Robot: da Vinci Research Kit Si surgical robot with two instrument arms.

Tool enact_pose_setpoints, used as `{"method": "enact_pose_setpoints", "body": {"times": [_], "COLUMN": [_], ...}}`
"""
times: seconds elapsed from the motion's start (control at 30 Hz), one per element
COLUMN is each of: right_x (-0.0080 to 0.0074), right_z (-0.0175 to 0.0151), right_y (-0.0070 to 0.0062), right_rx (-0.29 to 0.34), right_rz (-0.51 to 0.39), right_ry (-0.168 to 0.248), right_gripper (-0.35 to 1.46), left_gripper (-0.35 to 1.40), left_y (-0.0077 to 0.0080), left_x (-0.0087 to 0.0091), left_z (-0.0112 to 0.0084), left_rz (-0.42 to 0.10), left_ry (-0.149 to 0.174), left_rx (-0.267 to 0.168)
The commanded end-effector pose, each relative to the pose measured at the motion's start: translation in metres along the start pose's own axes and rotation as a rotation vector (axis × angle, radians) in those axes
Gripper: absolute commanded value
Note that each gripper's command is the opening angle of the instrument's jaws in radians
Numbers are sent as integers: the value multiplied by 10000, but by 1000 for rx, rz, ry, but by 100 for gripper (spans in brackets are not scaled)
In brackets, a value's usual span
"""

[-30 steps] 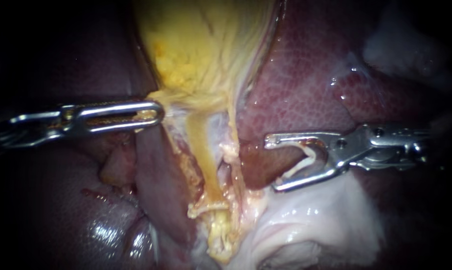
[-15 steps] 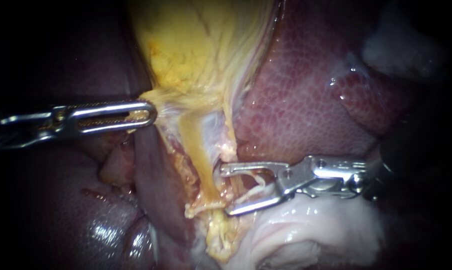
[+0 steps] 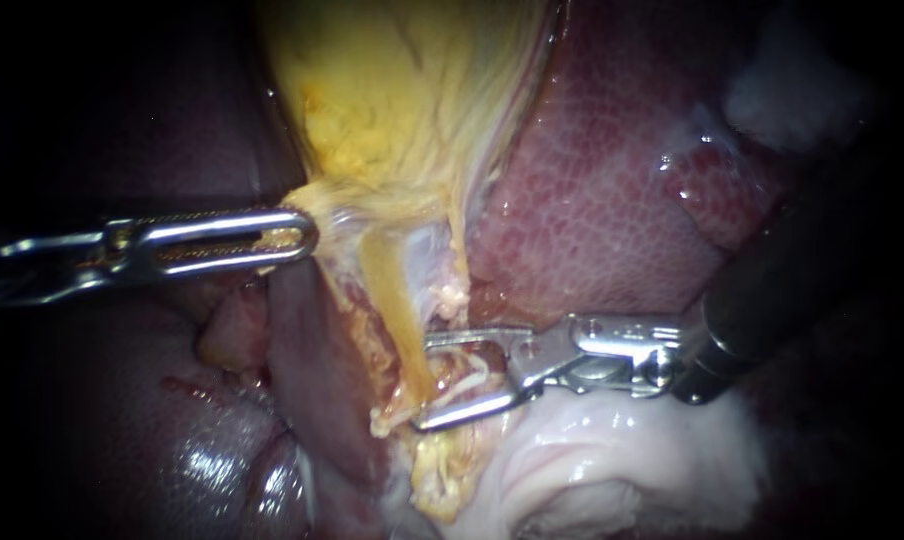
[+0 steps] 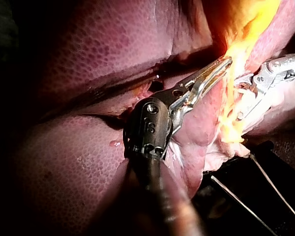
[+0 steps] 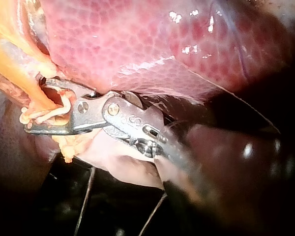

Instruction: Clipping second clip left tube

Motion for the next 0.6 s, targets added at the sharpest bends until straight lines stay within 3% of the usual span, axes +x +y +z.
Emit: {"method": "enact_pose_setpoints", "body": {"times": [0.03,0.27,0.53,0.57,0.6], "right_x": [3,7,-5,-6,-7], "right_z": [1,16,36,35,32], "right_y": [-4,-24,-12,-10,-9], "right_rx": [13,80,71,72,76], "right_rz": [0,8,20,20,43], "right_ry": [8,4,2,2,4], "right_gripper": [60,59,52,44,18], "left_gripper": [-35,-35,-35,-35,-35], "left_y": [2,9,8,8,8], "left_x": [0,0,0,0,0], "left_z": [0,3,6,6,6], "left_rz": [0,1,1,1,1], "left_ry": [1,1,0,0,0], "left_rx": [1,2,0,0,0]}}
